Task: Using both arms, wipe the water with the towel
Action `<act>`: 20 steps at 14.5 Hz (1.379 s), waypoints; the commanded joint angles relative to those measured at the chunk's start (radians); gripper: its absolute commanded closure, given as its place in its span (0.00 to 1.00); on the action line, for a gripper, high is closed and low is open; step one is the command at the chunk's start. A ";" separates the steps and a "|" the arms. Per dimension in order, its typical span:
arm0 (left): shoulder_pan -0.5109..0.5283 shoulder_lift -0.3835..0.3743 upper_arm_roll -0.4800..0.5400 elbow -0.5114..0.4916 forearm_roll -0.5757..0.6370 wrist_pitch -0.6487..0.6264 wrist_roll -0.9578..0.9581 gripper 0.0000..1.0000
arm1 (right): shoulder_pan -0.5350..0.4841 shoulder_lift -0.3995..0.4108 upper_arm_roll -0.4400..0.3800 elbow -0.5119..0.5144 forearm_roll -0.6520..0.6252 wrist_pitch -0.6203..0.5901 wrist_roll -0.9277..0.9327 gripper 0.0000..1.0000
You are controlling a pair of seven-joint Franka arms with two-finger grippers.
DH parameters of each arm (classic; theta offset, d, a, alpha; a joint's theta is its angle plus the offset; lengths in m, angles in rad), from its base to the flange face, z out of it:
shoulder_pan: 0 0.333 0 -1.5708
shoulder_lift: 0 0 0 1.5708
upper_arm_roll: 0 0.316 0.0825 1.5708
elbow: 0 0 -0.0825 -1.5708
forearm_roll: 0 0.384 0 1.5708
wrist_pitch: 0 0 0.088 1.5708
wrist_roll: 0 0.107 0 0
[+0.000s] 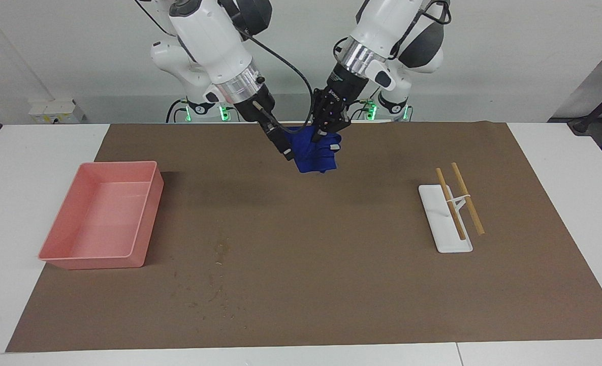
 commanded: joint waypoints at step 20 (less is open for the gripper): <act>0.104 -0.029 0.030 0.008 0.097 -0.188 0.323 0.00 | -0.134 0.001 -0.004 -0.076 -0.042 0.105 -0.286 1.00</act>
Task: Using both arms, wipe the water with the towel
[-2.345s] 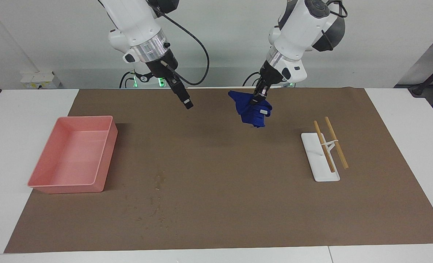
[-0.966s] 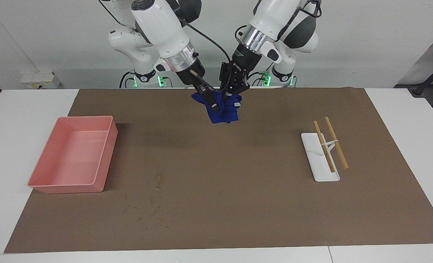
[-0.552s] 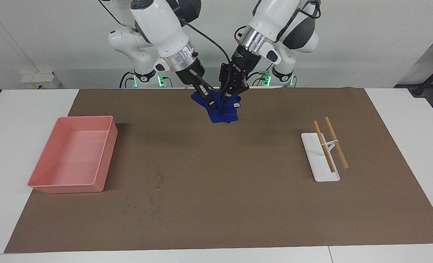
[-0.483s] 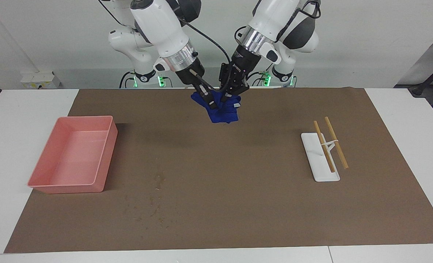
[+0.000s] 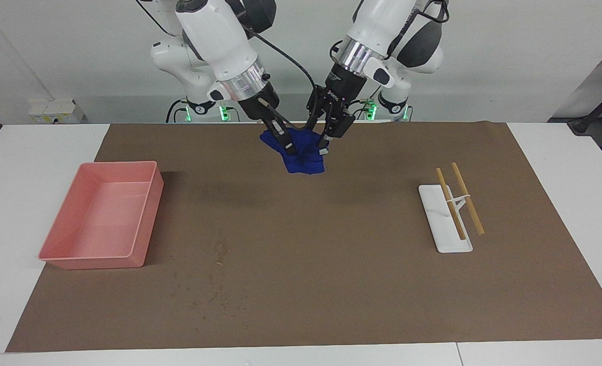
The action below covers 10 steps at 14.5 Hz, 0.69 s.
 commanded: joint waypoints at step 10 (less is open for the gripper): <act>0.374 -0.019 0.000 0.069 0.084 -0.376 0.776 0.00 | -0.190 0.359 0.007 0.045 -0.014 0.512 -0.528 1.00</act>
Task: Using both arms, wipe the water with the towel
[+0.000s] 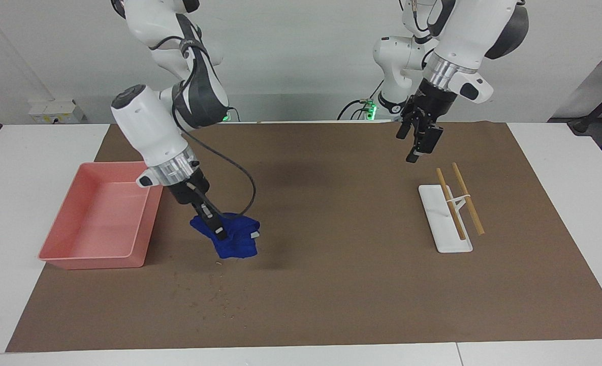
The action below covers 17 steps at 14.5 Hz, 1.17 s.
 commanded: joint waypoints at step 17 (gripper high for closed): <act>0.217 -0.054 -0.013 -0.032 0.177 -0.205 1.021 0.00 | -0.078 0.155 -0.017 -0.044 -0.033 -0.092 -0.254 1.00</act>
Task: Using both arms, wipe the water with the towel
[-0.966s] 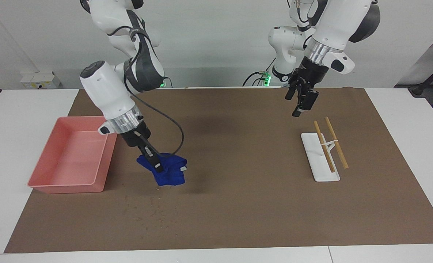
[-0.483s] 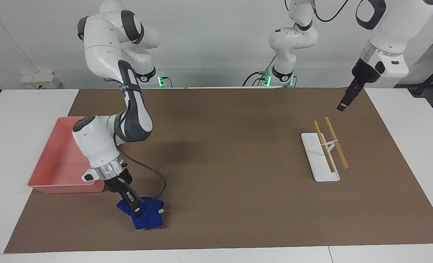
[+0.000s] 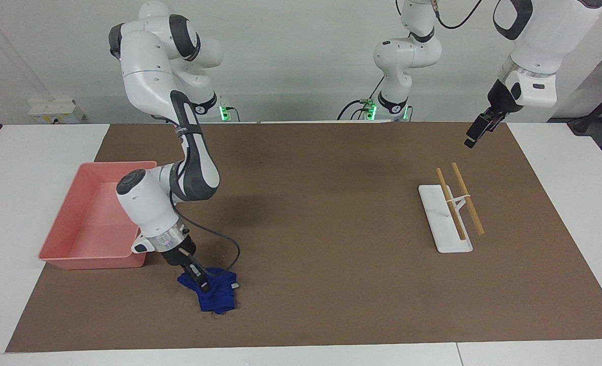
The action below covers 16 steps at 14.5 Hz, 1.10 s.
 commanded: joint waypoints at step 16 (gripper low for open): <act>-0.046 0.083 0.052 0.100 0.114 -0.125 0.568 0.00 | -0.050 -0.380 -0.017 -0.403 -0.080 -0.344 -0.149 1.00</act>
